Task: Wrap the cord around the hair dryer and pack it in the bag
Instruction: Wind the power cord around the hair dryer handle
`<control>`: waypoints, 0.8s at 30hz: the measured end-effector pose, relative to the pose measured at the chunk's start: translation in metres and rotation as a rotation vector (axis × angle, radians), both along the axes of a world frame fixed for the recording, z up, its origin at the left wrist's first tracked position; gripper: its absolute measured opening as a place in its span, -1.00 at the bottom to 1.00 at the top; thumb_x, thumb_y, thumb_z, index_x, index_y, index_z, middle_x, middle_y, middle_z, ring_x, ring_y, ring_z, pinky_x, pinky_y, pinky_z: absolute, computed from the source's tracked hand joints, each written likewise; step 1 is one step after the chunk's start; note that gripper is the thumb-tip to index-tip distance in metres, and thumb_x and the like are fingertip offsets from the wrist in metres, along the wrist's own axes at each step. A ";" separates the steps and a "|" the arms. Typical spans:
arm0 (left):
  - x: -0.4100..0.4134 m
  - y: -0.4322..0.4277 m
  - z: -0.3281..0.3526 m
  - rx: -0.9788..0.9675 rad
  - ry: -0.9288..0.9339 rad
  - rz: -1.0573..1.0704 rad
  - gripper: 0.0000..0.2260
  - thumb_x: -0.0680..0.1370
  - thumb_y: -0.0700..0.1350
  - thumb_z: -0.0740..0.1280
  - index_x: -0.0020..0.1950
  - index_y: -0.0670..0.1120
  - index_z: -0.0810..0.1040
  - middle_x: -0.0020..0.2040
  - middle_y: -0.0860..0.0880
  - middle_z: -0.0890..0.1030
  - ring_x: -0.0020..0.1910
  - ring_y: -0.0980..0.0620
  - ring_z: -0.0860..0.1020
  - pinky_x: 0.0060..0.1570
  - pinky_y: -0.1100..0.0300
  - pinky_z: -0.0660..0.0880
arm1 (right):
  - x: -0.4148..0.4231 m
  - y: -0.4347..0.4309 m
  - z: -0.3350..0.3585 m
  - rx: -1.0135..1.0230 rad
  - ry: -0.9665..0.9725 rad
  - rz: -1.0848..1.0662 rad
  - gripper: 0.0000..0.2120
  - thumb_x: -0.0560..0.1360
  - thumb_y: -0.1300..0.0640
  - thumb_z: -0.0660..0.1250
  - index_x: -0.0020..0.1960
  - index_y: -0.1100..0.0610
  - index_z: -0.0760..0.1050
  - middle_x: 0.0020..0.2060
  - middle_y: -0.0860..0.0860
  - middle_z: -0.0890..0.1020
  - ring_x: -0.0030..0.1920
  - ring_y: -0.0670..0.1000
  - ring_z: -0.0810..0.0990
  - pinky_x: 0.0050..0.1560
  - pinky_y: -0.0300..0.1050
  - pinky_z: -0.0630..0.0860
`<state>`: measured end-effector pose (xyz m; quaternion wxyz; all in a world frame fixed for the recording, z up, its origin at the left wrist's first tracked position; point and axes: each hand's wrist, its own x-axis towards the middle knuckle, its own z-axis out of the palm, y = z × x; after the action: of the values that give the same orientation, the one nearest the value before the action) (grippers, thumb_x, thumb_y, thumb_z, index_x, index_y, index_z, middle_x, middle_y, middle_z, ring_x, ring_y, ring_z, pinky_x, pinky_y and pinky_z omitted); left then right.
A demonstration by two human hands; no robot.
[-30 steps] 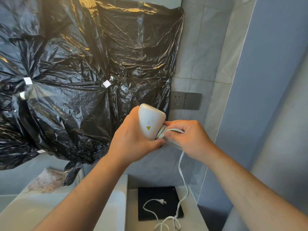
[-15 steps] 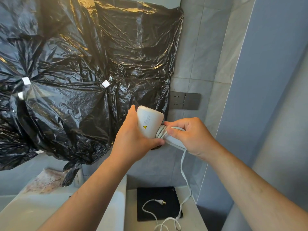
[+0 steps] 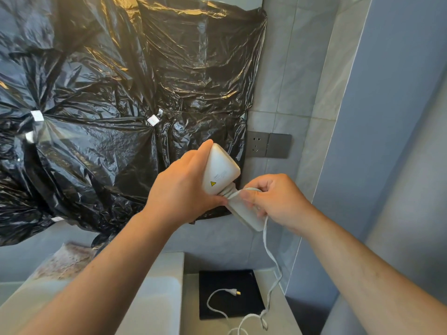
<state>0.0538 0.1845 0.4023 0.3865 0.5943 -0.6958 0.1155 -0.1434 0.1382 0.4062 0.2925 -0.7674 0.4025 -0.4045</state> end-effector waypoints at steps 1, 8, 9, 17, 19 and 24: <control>0.002 0.001 0.002 -0.008 -0.055 -0.015 0.05 0.23 0.24 0.58 0.57 0.11 0.06 0.37 0.05 0.44 0.25 -0.08 0.49 0.06 -0.04 0.49 | -0.001 0.000 0.001 0.019 0.004 0.025 -0.87 0.44 0.16 0.46 -0.29 0.05 0.63 -0.48 -0.10 0.59 -0.44 -0.13 0.49 -0.38 -0.23 0.44; 0.018 -0.001 -0.004 0.057 0.217 -0.235 0.06 0.14 0.14 0.66 0.50 0.27 0.15 0.34 0.21 0.45 0.31 0.08 0.43 0.26 0.06 0.42 | -0.003 0.000 0.009 0.189 -0.138 0.223 -0.88 0.48 0.40 0.35 -0.11 0.21 0.55 -0.44 -0.13 0.60 -0.47 -0.25 0.49 -0.45 -0.44 0.36; 0.019 -0.002 -0.006 0.057 0.252 -0.264 0.06 0.13 0.12 0.67 0.50 0.27 0.17 0.33 0.23 0.45 0.32 0.10 0.43 0.28 0.05 0.41 | -0.002 0.000 0.008 0.241 -0.183 0.240 -0.85 0.47 0.41 0.34 -0.12 0.18 0.54 -0.42 -0.11 0.59 -0.48 -0.23 0.48 -0.48 -0.41 0.35; 0.021 -0.002 -0.004 0.070 0.512 -0.506 -0.12 0.12 0.00 0.69 0.37 0.23 0.38 0.18 0.20 0.57 0.18 0.17 0.54 0.14 0.22 0.52 | 0.000 -0.002 0.005 0.725 -0.468 0.435 -0.91 0.35 0.27 0.33 -0.28 0.12 0.54 -0.35 0.08 0.61 -0.37 0.05 0.62 -0.38 -0.14 0.58; 0.021 -0.002 -0.004 0.097 0.573 -0.589 -0.19 0.13 0.02 0.65 0.35 0.13 0.46 0.13 0.04 0.62 0.11 -0.02 0.60 0.07 0.03 0.60 | 0.000 0.000 0.006 0.722 -0.465 0.447 -0.96 0.36 0.24 0.32 -0.24 0.12 0.51 -0.34 0.08 0.60 -0.39 0.03 0.61 -0.42 -0.17 0.57; 0.016 -0.007 -0.012 0.128 0.778 -0.654 -0.29 0.19 -0.01 0.61 0.30 -0.09 0.50 0.09 -0.21 0.62 0.00 -0.15 0.61 -0.09 -0.03 0.59 | 0.006 -0.014 -0.005 0.714 -0.563 0.600 -0.70 0.15 0.08 0.64 -0.18 0.07 0.64 -0.19 0.10 0.64 -0.31 0.07 0.61 -0.41 -0.14 0.57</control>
<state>0.0697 0.1780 0.3904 0.5957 0.3670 -0.6555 -0.2841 -0.1379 0.1245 0.4014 0.7340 -0.5635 0.1844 -0.3312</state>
